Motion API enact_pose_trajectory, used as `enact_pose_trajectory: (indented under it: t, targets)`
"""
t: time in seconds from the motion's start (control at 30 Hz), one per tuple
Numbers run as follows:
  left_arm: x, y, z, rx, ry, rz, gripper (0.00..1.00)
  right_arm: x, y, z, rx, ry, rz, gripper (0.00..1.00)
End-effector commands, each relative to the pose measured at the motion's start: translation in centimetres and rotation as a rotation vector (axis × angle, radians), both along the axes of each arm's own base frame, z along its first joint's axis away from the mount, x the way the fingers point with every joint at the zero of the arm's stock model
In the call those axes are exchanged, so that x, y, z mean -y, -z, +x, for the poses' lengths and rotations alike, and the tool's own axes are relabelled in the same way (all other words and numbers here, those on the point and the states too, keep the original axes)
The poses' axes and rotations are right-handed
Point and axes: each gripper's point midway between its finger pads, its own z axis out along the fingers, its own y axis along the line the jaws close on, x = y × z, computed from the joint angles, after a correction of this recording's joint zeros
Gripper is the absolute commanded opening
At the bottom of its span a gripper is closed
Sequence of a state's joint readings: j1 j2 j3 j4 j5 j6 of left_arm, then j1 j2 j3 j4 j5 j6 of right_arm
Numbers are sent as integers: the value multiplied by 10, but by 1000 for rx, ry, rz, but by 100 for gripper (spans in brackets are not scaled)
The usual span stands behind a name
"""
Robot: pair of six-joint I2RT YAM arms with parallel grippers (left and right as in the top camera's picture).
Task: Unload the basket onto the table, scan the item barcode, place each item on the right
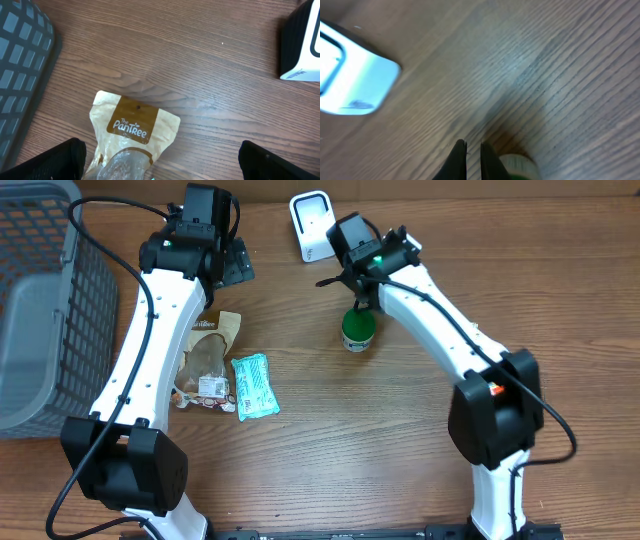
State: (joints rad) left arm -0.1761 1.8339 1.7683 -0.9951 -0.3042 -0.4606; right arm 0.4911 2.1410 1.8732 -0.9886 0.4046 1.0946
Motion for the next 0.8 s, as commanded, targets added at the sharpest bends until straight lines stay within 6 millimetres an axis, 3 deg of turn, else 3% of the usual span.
enact_pose_trajectory:
  t: [0.0, 0.13, 0.47, 0.77]
  targets:
    - [-1, -12, 1, 31, 5, 15, 100, 5, 20, 1, -34, 8, -37, 7]
    - [-1, -12, 1, 31, 5, 15, 100, -1, 28, -11, -100, -16, 2, 6]
    - [-1, -12, 1, 31, 5, 15, 99, -45, 40, -41, -278, -372, 143, 4]
    - [-1, -12, 1, 31, 5, 15, 100, -34, 46, -75, -433, -465, 98, 4]
